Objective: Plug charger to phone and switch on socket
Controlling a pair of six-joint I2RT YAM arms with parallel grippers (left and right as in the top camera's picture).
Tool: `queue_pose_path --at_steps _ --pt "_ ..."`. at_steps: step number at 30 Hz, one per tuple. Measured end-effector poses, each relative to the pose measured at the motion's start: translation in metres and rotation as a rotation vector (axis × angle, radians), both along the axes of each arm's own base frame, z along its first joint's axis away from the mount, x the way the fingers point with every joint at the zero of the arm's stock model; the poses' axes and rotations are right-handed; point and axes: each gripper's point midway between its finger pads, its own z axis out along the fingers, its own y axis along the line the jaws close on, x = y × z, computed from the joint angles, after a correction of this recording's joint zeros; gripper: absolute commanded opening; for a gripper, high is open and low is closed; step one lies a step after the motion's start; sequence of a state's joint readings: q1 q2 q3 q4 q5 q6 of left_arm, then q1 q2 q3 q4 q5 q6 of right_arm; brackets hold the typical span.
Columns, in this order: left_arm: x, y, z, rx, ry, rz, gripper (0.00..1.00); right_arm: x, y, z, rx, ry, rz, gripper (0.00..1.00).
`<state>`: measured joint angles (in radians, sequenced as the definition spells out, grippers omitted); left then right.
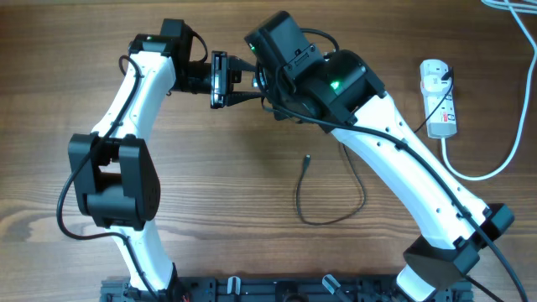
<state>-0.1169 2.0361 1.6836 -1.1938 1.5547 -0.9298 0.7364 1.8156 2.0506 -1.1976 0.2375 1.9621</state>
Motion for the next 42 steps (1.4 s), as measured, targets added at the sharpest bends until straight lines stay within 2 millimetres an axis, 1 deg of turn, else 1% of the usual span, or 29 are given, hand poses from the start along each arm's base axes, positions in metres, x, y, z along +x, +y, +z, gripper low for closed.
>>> queue_pose_path --at_steps 5,10,12,14,17,19,20,22,23,25,26,28,31,33,34,35,37,40,41,42 --pt "0.0 0.0 0.0 0.0 0.0 0.0 0.49 0.0 0.0 0.0 0.006 0.002 -0.007 0.04" --pt "0.0 0.0 0.0 0.0 0.0 0.0 0.46 -0.001 0.002 0.0 0.012 0.007 -0.001 0.04" --pt "0.0 0.0 0.0 0.0 0.0 0.0 0.37 -0.002 0.003 -0.001 0.018 0.013 0.005 0.04" --pt "0.0 0.0 0.0 0.0 -0.001 0.0 0.34 -0.002 0.004 0.0 0.023 0.015 0.005 0.04" --pt "0.0 0.0 0.0 0.0 -0.001 0.0 0.26 -0.003 0.005 -0.001 0.03 0.021 0.006 0.05" --pt "0.0 0.0 0.0 -0.002 0.0 0.0 0.24 -0.004 0.006 -0.001 0.034 0.024 0.009 0.06" --pt "0.0 0.0 0.0 -0.002 0.001 0.0 0.18 -0.005 0.007 -0.001 0.038 0.029 0.014 0.11" --pt "0.0 0.0 0.001 -0.004 0.0 0.0 0.08 -0.006 0.008 -0.002 0.047 0.036 0.018 0.25" --pt "0.0 0.0 0.001 -0.003 0.001 0.0 0.05 -0.006 0.01 -0.001 0.047 0.035 0.028 0.35" --pt "0.0 0.0 0.0 0.0 0.004 0.0 0.04 -0.006 0.011 -0.001 0.039 0.03 0.052 0.6" --pt "0.0 0.0 -0.001 0.005 0.002 0.0 0.04 -0.005 0.011 0.0 0.031 0.022 0.068 0.78" --pt "0.0 0.0 -0.002 0.012 0.003 0.0 0.04 -0.005 0.01 0.0 -0.003 0.008 0.104 0.95" --pt "0.0 0.0 -0.002 0.013 0.002 0.0 0.04 -0.003 0.007 0.0 -0.094 -0.033 0.203 1.0" --pt "0.001 0.0 -0.003 0.014 -0.008 0.001 0.04 -0.002 0.006 0.0 -0.164 -0.061 0.291 1.0" --pt "0.004 0.0 -0.005 0.023 -0.043 0.001 0.04 -0.003 0.005 0.002 -0.202 -0.077 0.342 1.0" --pt "0.006 0.0 -0.008 0.039 -0.077 0.003 0.04 -0.004 0.002 0.004 -0.23 -0.087 0.376 1.0" --pt "0.01 0.0 -0.013 0.062 -0.133 0.005 0.04 -0.008 -0.013 0.013 -0.278 -0.104 0.423 1.0" --pt "0.014 0.0 -0.017 0.073 -0.269 0.002 0.04 -0.012 -0.056 0.039 -0.347 -0.148 0.46 1.0" --pt "0.015 0.0 -0.019 0.083 -0.331 -0.001 0.04 -0.014 -0.076 0.047 -0.378 -0.154 0.477 1.0" --pt "0.016 0.0 -0.022 0.098 -0.368 -0.003 0.04 -0.018 -0.1 0.049 -0.426 -0.138 0.525 1.0"
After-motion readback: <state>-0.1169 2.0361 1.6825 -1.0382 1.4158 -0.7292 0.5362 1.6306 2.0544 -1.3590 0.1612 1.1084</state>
